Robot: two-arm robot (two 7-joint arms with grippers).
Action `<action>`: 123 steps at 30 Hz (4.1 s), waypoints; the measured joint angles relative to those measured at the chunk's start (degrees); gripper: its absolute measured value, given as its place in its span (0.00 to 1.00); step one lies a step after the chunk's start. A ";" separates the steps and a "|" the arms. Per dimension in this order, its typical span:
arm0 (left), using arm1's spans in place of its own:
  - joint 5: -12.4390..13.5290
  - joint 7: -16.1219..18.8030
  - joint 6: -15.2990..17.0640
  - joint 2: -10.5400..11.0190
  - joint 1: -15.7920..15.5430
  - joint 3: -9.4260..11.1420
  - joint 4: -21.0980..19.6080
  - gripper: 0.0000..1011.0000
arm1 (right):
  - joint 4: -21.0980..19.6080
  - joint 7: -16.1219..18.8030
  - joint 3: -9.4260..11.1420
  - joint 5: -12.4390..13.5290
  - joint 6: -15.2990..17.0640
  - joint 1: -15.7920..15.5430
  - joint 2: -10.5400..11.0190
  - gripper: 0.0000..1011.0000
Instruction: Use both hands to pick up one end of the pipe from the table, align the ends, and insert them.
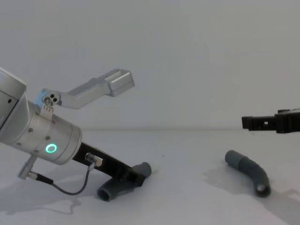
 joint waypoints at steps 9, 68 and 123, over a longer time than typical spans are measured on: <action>0.00 0.01 -0.01 0.00 0.00 0.00 0.00 0.36 | 2.54 2.33 -2.75 -2.54 2.16 3.59 2.06 0.99; 0.00 0.00 -0.01 0.00 0.00 0.00 0.00 0.36 | 19.77 10.18 -9.60 -7.99 8.01 16.14 -1.86 0.99; 0.01 0.01 -0.01 0.00 0.00 0.00 0.00 0.36 | 22.52 10.32 -7.44 -7.29 13.14 16.70 -3.93 0.99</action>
